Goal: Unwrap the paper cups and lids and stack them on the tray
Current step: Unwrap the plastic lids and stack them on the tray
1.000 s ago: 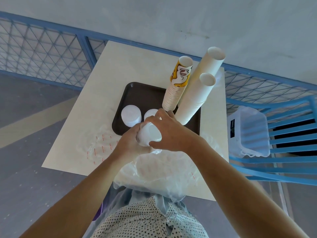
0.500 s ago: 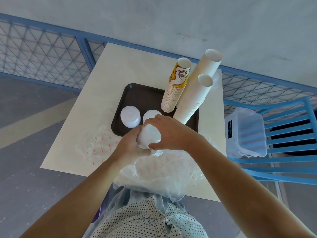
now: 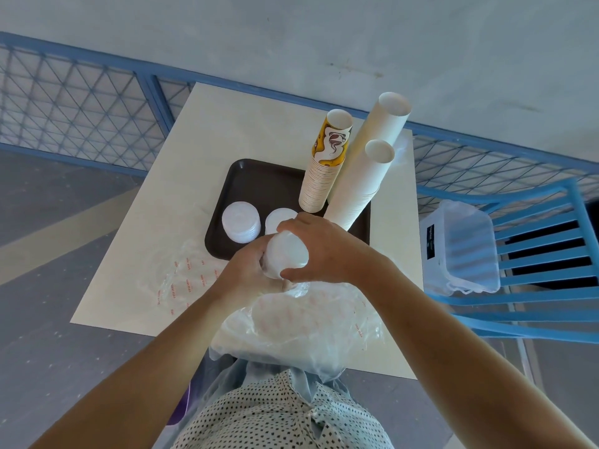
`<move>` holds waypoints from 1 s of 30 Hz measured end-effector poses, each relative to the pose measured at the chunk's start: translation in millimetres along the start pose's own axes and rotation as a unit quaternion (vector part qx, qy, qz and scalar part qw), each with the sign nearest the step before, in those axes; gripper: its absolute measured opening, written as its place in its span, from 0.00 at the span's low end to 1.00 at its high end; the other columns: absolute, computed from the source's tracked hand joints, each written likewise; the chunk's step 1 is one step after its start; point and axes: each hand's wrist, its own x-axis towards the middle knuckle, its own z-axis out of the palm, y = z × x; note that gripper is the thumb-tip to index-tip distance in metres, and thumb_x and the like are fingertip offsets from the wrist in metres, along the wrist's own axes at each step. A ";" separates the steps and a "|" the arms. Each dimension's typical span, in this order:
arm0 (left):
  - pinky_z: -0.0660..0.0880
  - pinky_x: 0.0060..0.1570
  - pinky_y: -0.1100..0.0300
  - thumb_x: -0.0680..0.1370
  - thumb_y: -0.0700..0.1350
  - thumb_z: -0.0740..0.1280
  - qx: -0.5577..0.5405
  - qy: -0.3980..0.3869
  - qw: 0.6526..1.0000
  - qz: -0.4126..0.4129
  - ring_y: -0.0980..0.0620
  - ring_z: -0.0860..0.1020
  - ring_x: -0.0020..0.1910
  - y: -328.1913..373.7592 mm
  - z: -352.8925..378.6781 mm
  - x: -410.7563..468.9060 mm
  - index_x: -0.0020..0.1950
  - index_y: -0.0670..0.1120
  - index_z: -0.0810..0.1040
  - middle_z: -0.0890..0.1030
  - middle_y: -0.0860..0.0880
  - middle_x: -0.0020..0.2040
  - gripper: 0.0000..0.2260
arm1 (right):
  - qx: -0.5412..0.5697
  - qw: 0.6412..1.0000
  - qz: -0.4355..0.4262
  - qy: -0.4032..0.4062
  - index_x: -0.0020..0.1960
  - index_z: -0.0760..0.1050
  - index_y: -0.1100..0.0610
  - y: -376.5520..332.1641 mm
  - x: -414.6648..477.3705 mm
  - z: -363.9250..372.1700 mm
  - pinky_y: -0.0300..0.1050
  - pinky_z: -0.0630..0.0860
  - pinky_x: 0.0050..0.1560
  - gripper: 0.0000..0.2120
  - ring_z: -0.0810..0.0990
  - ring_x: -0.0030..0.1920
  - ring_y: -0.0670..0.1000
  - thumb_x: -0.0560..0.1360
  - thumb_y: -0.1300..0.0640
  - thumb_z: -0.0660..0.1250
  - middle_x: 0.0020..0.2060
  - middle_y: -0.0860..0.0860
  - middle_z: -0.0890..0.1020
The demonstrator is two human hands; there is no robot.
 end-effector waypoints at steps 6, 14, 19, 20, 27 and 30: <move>0.75 0.50 0.70 0.68 0.49 0.84 -0.005 -0.002 1.000 0.000 0.62 0.81 0.56 3.9 0.7 2.3 0.67 0.56 0.77 0.84 0.59 0.56 0.31 | 0.022 0.998 0.005 0.056 0.71 0.70 0.49 0.1 -2.0 1.2 0.44 0.77 0.57 0.35 0.75 0.58 0.47 0.70 0.40 0.78 0.62 0.45 0.76; 0.74 0.48 0.74 0.68 0.47 0.84 0.006 0.004 1.000 0.027 0.61 0.80 0.56 10.1 -1.8 2.3 0.66 0.57 0.77 0.83 0.60 0.55 0.29 | 0.128 0.965 0.088 0.213 0.67 0.75 0.53 -0.9 3.4 18.6 0.41 0.77 0.53 0.32 0.78 0.54 0.49 0.68 0.44 0.80 0.59 0.48 0.81; 0.71 0.45 0.74 0.68 0.44 0.84 0.030 0.002 0.998 0.049 0.67 0.77 0.49 8.4 1.0 2.1 0.63 0.54 0.76 0.80 0.61 0.49 0.28 | 0.150 0.948 0.131 0.248 0.67 0.75 0.55 -3.0 12.9 18.2 0.40 0.74 0.53 0.33 0.77 0.54 0.49 0.68 0.42 0.81 0.59 0.49 0.81; 0.72 0.45 0.73 0.68 0.45 0.84 0.033 -0.001 0.998 0.052 0.66 0.77 0.50 8.0 2.1 1.7 0.63 0.54 0.76 0.79 0.61 0.49 0.28 | 0.154 0.946 0.140 0.251 0.67 0.74 0.54 -3.3 14.5 16.1 0.40 0.74 0.52 0.33 0.77 0.54 0.49 0.68 0.42 0.80 0.59 0.49 0.80; 0.75 0.60 0.64 0.67 0.52 0.85 0.020 -0.007 0.998 0.061 0.60 0.77 0.65 -2.0 5.0 -3.6 0.71 0.57 0.75 0.80 0.61 0.64 0.35 | 0.165 0.933 0.171 0.269 0.68 0.73 0.52 1.9 21.0 -12.6 0.39 0.70 0.52 0.32 0.74 0.53 0.46 0.70 0.41 0.79 0.60 0.47 0.79; 0.75 0.59 0.66 0.67 0.51 0.85 0.008 0.006 0.999 0.043 0.61 0.77 0.64 -9.7 0.1 -8.2 0.69 0.62 0.74 0.80 0.64 0.63 0.34 | 0.145 0.935 0.180 0.269 0.69 0.72 0.54 14.4 14.3 -27.1 0.42 0.73 0.54 0.32 0.73 0.55 0.47 0.71 0.44 0.79 0.61 0.48 0.78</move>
